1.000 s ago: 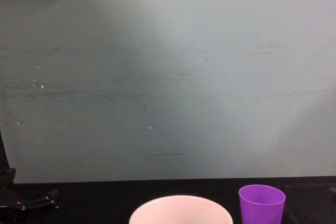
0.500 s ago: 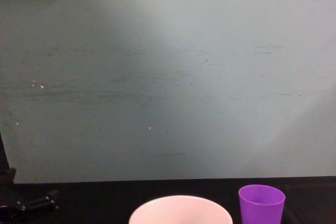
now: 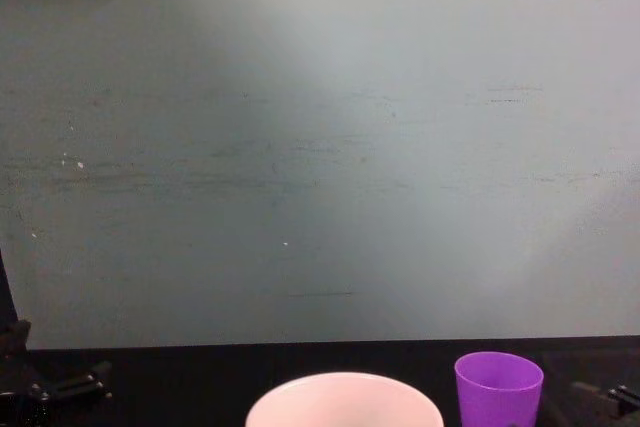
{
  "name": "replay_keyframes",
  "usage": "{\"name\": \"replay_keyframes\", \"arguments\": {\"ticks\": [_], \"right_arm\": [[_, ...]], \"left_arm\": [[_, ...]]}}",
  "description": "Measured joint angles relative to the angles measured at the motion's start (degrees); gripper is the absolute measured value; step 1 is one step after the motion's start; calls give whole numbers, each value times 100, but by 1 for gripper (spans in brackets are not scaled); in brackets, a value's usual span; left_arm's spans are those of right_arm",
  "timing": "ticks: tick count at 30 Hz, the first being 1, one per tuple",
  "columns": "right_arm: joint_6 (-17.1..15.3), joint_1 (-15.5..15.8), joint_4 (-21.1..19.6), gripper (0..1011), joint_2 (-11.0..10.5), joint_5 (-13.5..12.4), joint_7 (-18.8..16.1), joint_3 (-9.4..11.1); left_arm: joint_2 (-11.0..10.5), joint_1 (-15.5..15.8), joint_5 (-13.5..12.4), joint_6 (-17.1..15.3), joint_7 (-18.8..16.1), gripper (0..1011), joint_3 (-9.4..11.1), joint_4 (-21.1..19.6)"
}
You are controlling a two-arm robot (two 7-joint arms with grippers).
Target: Pick up the cup and pour the mung beans from the cup into the bowl.
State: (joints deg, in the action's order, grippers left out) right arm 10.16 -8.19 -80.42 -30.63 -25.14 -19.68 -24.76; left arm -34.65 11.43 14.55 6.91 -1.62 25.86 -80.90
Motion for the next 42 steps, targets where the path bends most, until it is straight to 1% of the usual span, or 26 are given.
{"name": "replay_keyframes", "arguments": {"ticks": [4, 13, 20, 31, 42], "right_arm": [[22, -146, 239, 1003, 193, 150, 67, -12], [224, -380, 733, 1003, 525, 236, -45, 11], [272, -574, 1027, 1003, 732, 294, -155, 44], [308, -809, 1333, 1003, 1004, 406, -250, 120], [275, -948, 1501, 1003, 1182, 535, -277, 213]], "left_arm": [[0, 0, 0, 0, 0, 1000, 0, 0], [0, 0, 0, 0, 0, 1000, 0, 0], [0, 0, 0, 0, 0, 1000, 0, 0], [0, 0, 0, 0, 0, 1000, 0, 0], [0, 0, 0, 0, 0, 1000, 0, 0]]}}
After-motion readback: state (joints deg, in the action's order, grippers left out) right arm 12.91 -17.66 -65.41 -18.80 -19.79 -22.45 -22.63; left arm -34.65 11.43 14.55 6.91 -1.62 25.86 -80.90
